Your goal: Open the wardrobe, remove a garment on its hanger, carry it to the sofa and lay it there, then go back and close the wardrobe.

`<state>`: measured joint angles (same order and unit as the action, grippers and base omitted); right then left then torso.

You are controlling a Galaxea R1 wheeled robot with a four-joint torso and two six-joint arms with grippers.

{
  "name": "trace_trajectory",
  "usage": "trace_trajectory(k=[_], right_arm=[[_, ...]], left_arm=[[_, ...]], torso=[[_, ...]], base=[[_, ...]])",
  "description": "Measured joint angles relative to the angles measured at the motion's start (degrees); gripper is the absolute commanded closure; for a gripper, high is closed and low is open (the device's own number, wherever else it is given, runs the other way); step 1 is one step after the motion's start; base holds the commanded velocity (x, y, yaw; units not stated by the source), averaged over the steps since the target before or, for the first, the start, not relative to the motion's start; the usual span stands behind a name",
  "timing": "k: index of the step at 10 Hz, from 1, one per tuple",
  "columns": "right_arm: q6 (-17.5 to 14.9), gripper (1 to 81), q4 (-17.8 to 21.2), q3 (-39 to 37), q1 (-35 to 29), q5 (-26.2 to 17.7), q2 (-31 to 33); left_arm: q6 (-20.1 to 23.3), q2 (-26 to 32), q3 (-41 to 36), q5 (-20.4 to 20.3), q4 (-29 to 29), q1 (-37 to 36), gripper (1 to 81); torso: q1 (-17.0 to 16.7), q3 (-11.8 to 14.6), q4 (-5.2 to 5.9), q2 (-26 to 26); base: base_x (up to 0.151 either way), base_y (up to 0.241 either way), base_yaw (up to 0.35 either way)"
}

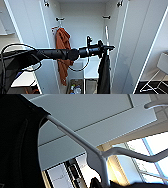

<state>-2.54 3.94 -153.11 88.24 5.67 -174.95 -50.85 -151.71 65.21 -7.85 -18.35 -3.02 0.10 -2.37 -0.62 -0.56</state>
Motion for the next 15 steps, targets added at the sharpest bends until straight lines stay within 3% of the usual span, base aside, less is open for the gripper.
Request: trace_trajectory(k=[8, 15], right_arm=[[-0.02, 1.0, 0.02, -0.02, -0.2, 0.28, 0.06], [-0.02, 1.0, 0.02, -0.02, -0.32, 0.3, 0.02]], left_arm=[[0.0, 1.3, -1.43, -0.02, 1.27, 1.87, 81.1], [0.05, 3.52, -3.66, -0.35, 2.78, 3.99, 81.1]], torso=[[0.0, 0.0, 0.0, 0.02], [-0.05, 0.02, 0.0, 0.0]], base=[[-0.096, 0.0, 0.0], [0.0, 0.0, 0.0]])
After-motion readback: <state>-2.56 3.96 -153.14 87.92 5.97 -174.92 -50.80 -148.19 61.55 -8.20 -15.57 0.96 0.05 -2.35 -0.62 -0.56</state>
